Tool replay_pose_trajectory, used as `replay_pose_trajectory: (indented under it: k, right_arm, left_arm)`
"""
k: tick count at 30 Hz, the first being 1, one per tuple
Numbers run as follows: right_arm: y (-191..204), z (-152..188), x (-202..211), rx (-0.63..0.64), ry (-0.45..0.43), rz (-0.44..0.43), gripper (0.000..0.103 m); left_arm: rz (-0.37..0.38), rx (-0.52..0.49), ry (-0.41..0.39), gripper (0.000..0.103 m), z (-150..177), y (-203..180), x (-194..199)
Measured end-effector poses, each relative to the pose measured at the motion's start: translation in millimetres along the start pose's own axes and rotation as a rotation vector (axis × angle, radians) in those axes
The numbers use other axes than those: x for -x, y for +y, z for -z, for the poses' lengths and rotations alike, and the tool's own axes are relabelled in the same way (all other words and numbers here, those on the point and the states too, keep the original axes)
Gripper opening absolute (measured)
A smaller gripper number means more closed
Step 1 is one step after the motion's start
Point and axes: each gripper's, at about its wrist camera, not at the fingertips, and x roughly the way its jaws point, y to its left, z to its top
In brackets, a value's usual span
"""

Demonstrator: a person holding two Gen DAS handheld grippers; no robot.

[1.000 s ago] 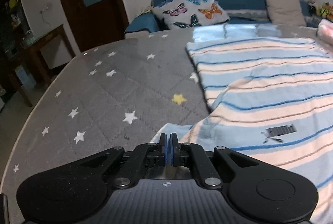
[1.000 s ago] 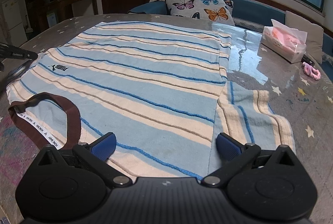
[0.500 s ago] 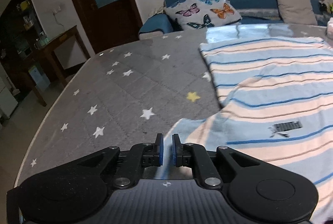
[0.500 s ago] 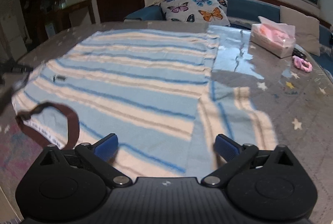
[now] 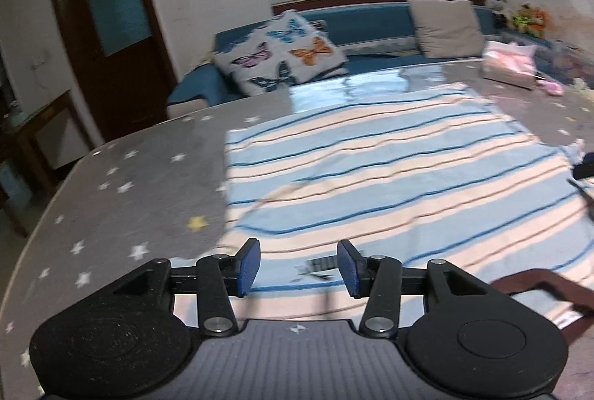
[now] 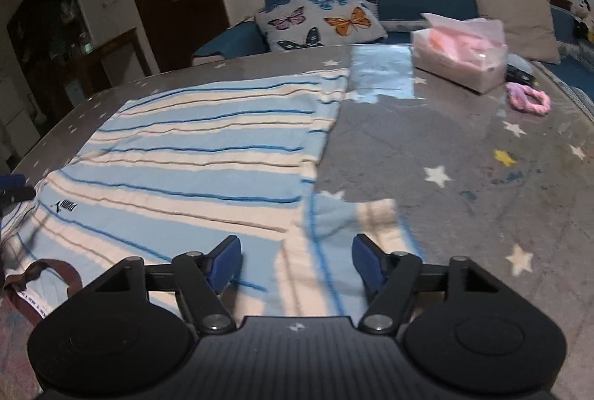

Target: Fold clothes

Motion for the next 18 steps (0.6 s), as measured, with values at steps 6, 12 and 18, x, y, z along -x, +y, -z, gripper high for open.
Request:
replay_pose_trajectory:
  k: [6,12,18]
  right_arm:
    - [-6.3,12.0,18.2,0.005,-0.017,0.032,0.057]
    - [-10.0,27.0,29.9,0.024,-0.028,0.097,0.037]
    - [-7.9,40.1,48.8,0.056,-0.028,0.121,0.040]
  left_arm:
    - [0.086,-0.019,-0.011,0.063,-7.3,-41.6,-4.6]
    - [0.181,-0.044,-0.016,0.076,-8.8,-87.6,-2.9]
    - [0.247,-0.117,-0.032,0.088,-10.0,-132.6,2.3]
